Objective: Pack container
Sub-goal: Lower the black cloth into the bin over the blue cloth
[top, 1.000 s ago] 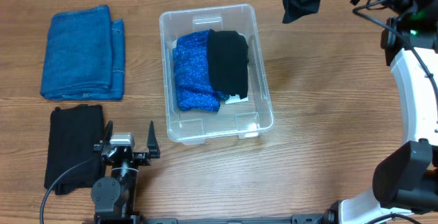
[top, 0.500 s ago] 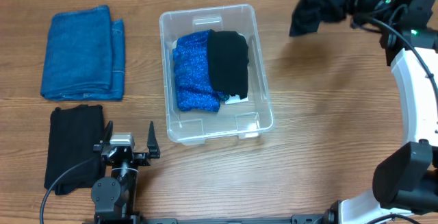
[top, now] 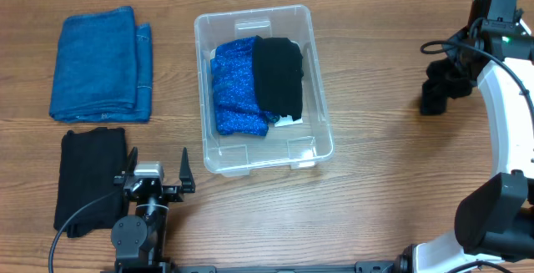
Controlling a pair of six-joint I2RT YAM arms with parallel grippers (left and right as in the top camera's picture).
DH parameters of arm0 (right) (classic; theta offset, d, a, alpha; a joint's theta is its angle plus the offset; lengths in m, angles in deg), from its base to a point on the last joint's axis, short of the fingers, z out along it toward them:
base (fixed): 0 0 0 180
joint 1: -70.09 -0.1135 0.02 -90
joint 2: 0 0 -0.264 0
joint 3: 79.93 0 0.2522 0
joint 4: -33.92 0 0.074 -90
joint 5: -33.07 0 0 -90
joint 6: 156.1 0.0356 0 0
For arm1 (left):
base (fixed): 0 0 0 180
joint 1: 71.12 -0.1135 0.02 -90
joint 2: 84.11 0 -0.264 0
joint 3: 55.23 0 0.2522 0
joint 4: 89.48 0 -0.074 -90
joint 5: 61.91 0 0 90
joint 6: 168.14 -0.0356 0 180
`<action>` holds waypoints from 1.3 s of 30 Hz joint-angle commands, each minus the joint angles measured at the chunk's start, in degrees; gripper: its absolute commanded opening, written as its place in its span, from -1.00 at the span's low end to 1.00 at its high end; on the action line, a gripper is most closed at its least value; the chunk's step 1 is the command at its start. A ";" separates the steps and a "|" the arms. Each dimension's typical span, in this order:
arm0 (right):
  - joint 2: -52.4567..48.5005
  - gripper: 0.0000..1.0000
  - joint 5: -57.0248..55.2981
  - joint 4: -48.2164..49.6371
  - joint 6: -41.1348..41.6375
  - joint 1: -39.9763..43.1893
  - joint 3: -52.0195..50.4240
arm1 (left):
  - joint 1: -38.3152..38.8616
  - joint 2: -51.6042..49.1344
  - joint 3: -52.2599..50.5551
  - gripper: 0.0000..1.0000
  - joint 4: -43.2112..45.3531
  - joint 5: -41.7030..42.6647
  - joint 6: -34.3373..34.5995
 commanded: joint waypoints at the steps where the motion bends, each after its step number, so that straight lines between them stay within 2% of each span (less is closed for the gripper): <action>1: 1.55 -0.93 3.54 0.87 -7.50 0.04 1.18 | -0.35 0.39 -0.20 1.00 0.00 0.02 -1.09; 10: 4.81 -0.93 36.02 5.99 -11.15 0.04 1.18 | -0.35 0.39 -0.20 1.00 0.02 0.00 -1.09; 15: 9.33 -0.93 50.71 8.74 -12.41 -0.09 1.18 | -0.35 0.39 -0.20 1.00 0.00 0.02 -1.09; 19: 13.05 -0.92 57.64 9.97 -12.41 -1.68 2.27 | -0.35 0.39 -0.20 1.00 0.00 0.02 -1.07; 23: 15.37 -0.93 58.93 9.99 -12.39 -6.58 5.53 | -0.35 0.39 -0.20 1.00 0.02 0.02 -1.09; 28: 14.53 -0.93 55.58 11.56 -12.39 -19.08 6.80 | -0.35 0.39 -0.20 0.99 0.00 0.02 -1.09; 33: 10.43 -0.93 45.38 12.59 -12.44 -28.55 6.80 | -0.35 0.39 -0.20 0.99 0.00 0.02 -1.09; 39: 2.05 -0.93 44.65 17.79 -12.68 -33.53 6.80 | -0.35 0.39 -0.20 1.00 0.02 0.02 -1.09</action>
